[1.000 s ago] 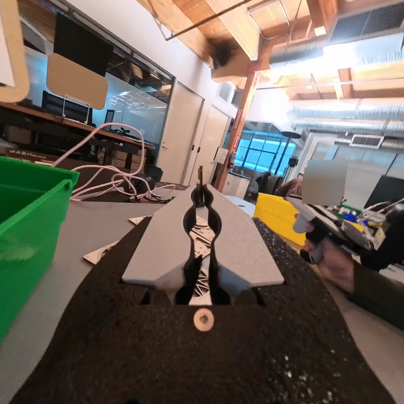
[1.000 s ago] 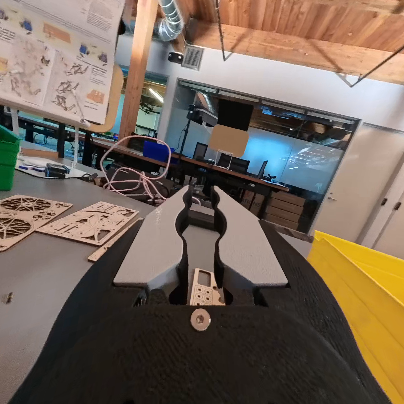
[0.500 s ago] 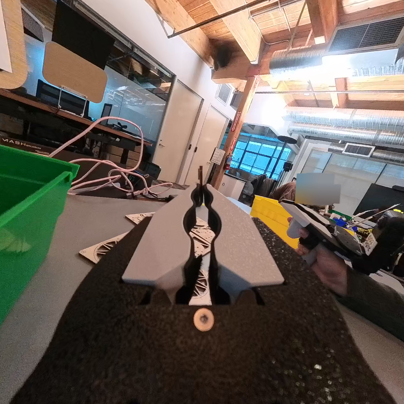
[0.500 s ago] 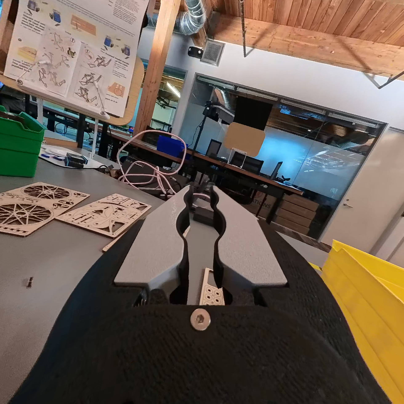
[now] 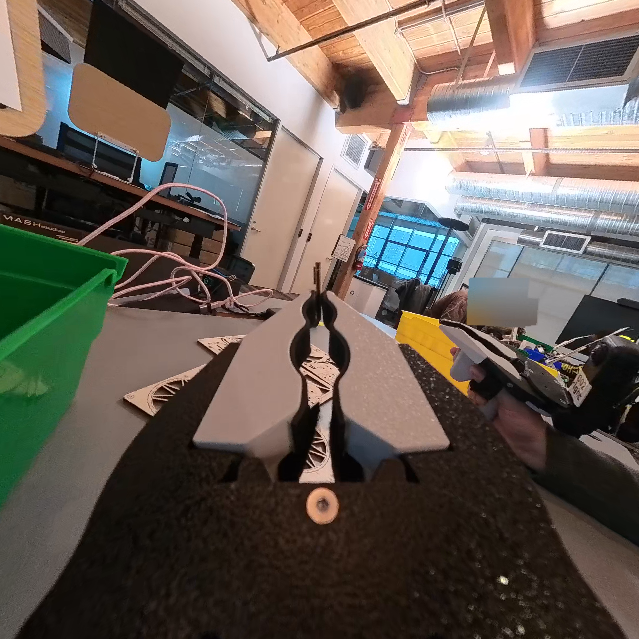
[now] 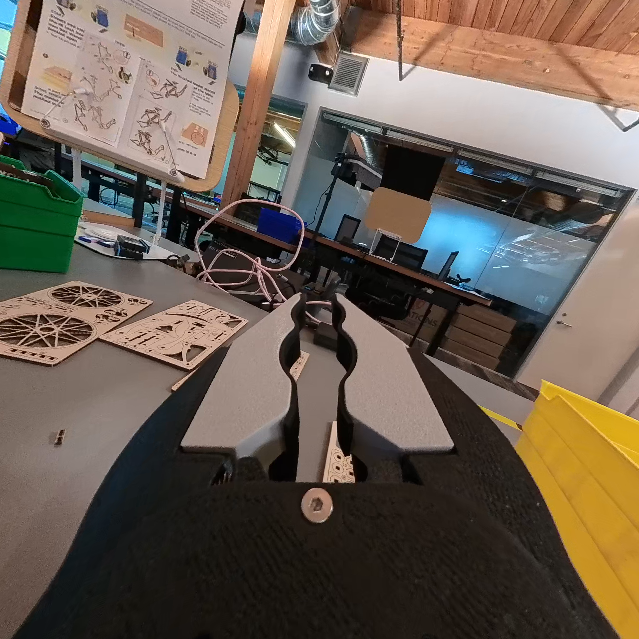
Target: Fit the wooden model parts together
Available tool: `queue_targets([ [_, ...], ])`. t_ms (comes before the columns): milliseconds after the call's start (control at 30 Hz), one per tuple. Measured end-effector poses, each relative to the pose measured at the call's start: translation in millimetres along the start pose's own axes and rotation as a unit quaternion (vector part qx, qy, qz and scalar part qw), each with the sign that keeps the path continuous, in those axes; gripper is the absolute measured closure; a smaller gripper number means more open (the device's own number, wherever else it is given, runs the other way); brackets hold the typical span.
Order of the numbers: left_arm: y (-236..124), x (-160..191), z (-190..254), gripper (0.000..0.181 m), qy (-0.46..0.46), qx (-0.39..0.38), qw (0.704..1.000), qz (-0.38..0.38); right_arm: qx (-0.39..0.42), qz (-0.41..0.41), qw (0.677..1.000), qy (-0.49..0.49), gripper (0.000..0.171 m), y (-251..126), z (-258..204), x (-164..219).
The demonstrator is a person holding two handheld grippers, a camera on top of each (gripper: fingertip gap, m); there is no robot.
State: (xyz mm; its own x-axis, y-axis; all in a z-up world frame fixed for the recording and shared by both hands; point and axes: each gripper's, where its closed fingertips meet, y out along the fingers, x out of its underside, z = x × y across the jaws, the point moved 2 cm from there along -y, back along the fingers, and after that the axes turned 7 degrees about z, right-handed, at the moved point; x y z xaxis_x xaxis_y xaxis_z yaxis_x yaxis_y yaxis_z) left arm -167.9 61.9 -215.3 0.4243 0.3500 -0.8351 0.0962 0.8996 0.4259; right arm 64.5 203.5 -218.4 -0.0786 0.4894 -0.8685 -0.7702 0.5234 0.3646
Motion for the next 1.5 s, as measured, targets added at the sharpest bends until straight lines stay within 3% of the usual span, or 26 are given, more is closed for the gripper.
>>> queue_targets([
  [500, -0.2, 1.3, 0.0, 0.181, -0.004, 0.002, 1.0, -0.002, -0.007, -0.004, 1.0, -0.001, 0.159, 1.1, -2.3, 1.1],
  [600, -0.2, 1.7, 0.5, 0.181, -0.003, 0.003, 1.0, -0.003, -0.046, -0.034, 0.998, -0.001, 0.157, 2.1, -7.7, 4.8],
  [733, 0.3, 3.3, 3.4, 0.181, 0.003, 0.009, 1.0, -0.009, -0.211, -0.169, 0.959, 0.087, 0.156, -8.9, -36.6, 26.9],
  [900, 2.8, 12.6, 19.3, 0.181, 0.032, 0.041, 0.998, -0.037, -0.313, -0.296, 0.897, 0.104, 0.155, -35.4, -56.7, 55.5],
  [1033, 4.4, 22.0, 35.2, 0.181, 0.066, 0.074, 0.993, -0.061, -0.337, -0.356, 0.87, 0.043, 0.155, -43.5, -63.9, 74.2],
  [1200, 4.9, 36.4, 48.7, 0.181, 0.081, 0.105, 0.986, -0.105, -0.364, -0.399, 0.84, 0.054, 0.156, -43.1, -70.7, 78.2],
  [1300, 4.5, 45.4, 55.4, 0.181, 0.084, 0.122, 0.979, -0.138, -0.381, -0.418, 0.823, 0.048, 0.165, -44.8, -73.6, 77.2],
  [1400, 3.7, 53.9, 64.9, 0.181, 0.063, 0.145, 0.971, -0.18, -0.387, -0.423, 0.82, 0.009, 0.171, -46.6, -73.6, 76.2],
  [1500, 1.3, 63.3, 76.3, 0.181, -0.014, 0.162, 0.959, -0.233, -0.385, -0.393, 0.833, -0.062, 0.171, -47.6, -73.7, 68.8],
])
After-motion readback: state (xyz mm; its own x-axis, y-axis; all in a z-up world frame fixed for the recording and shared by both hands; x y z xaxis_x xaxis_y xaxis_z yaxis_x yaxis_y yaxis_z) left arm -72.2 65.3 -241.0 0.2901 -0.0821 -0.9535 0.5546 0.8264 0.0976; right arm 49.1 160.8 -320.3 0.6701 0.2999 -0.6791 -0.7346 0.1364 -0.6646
